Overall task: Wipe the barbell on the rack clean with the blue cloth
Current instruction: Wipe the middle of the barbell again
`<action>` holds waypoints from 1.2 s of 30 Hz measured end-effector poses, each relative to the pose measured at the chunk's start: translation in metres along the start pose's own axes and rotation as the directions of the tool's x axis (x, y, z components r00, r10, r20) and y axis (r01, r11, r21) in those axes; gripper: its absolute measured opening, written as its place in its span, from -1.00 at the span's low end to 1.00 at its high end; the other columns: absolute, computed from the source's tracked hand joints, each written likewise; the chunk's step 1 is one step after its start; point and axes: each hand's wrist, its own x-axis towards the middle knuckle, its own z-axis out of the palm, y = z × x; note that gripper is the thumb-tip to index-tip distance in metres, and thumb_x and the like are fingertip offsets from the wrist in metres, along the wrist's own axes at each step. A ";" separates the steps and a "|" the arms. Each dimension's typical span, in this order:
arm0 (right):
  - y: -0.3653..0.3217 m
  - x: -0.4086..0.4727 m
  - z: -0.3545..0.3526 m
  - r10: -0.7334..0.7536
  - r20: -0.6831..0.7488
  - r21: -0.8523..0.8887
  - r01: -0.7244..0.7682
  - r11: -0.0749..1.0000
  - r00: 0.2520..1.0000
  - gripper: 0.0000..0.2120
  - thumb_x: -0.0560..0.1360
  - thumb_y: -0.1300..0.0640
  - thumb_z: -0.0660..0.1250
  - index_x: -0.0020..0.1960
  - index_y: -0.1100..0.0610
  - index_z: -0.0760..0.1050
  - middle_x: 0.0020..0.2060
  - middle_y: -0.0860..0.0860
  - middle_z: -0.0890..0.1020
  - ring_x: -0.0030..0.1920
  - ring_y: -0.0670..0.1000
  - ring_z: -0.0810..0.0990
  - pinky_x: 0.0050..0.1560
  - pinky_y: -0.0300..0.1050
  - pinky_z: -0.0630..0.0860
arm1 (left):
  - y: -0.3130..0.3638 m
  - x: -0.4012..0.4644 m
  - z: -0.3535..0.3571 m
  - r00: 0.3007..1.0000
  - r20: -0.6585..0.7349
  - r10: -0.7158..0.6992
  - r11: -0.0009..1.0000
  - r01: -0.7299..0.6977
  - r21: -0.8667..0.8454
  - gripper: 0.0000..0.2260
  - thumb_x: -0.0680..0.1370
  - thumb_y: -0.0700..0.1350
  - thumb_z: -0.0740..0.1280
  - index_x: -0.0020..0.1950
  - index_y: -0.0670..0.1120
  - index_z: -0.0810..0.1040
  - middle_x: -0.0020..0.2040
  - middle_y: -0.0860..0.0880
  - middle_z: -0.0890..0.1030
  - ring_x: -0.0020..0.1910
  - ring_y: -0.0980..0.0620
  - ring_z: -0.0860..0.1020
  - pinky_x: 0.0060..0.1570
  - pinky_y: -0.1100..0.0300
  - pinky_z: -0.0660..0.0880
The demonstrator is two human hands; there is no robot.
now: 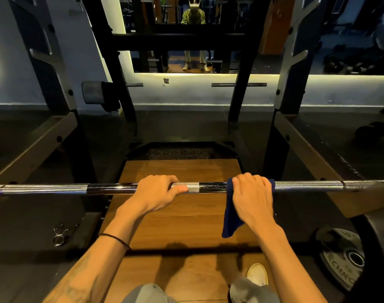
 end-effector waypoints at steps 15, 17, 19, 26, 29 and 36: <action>0.014 0.001 0.013 -0.064 0.006 0.127 0.063 0.990 0.998 -0.58 0.63 -0.15 -0.02 -0.14 -0.03 0.53 -0.23 -0.07 0.57 -0.13 0.07 0.55 0.19 0.09 0.38 | 0.005 -0.037 0.067 0.751 -0.660 0.017 0.970 -0.171 -0.170 -0.66 0.50 -0.02 0.38 0.27 -0.03 0.56 0.17 0.06 0.57 0.23 0.09 0.50 0.31 0.18 0.25; 0.049 -0.005 0.012 0.003 -0.027 0.125 0.000 0.992 1.000 -0.61 0.64 -0.15 -0.01 -0.09 -0.03 0.53 -0.19 -0.10 0.56 -0.07 0.03 0.54 0.41 0.11 0.29 | 0.006 -0.039 0.060 0.784 -0.620 0.043 0.982 -0.147 -0.119 -0.65 0.53 0.11 0.33 0.27 0.01 0.54 0.17 0.10 0.55 0.21 0.16 0.47 0.25 0.23 0.24; 0.055 -0.007 0.012 0.024 -0.031 0.066 -0.022 0.998 0.999 -0.61 0.65 -0.13 -0.05 -0.07 -0.04 0.51 -0.17 -0.12 0.54 -0.05 0.02 0.53 0.38 0.09 0.29 | 0.005 -0.040 0.046 0.816 -0.574 0.065 0.990 -0.124 -0.064 -0.69 0.57 0.19 0.25 0.22 0.08 0.55 0.10 0.17 0.54 0.09 0.27 0.43 0.06 0.28 0.25; -0.026 -0.012 0.012 0.043 -0.142 0.175 -0.017 0.984 0.989 -0.77 0.62 -0.07 -0.01 -0.16 -0.09 0.31 -0.24 -0.14 0.36 -0.20 -0.04 0.29 0.08 0.00 0.30 | -0.026 -0.016 -0.011 0.976 -0.217 0.006 0.995 -0.027 -0.096 -0.67 0.62 0.23 0.15 0.05 0.08 0.63 -0.04 0.12 0.62 -0.06 0.12 0.57 -0.01 0.08 0.49; -0.085 -0.014 0.014 -0.021 -0.010 0.183 0.023 0.983 1.000 -0.68 0.62 -0.10 -0.06 -0.05 -0.06 0.44 -0.16 -0.12 0.49 -0.11 -0.02 0.43 0.16 0.00 0.36 | -0.034 -0.012 -0.010 0.983 -0.031 -0.183 0.975 0.185 0.121 -0.44 0.58 0.39 -0.05 0.03 0.08 0.61 -0.09 0.05 0.66 -0.11 0.05 0.59 -0.08 0.14 0.47; -0.056 -0.007 0.011 -0.237 0.041 0.271 0.218 0.938 0.971 -0.61 0.61 -0.14 0.03 0.13 0.02 0.56 -0.06 -0.05 0.62 -0.05 0.06 0.57 0.08 0.05 0.47 | -0.050 -0.017 -0.012 0.997 0.038 -0.070 0.996 0.072 -0.053 -0.63 0.63 0.27 0.10 0.11 0.10 0.58 -0.18 0.15 0.60 -0.20 0.14 0.57 -0.21 0.27 0.41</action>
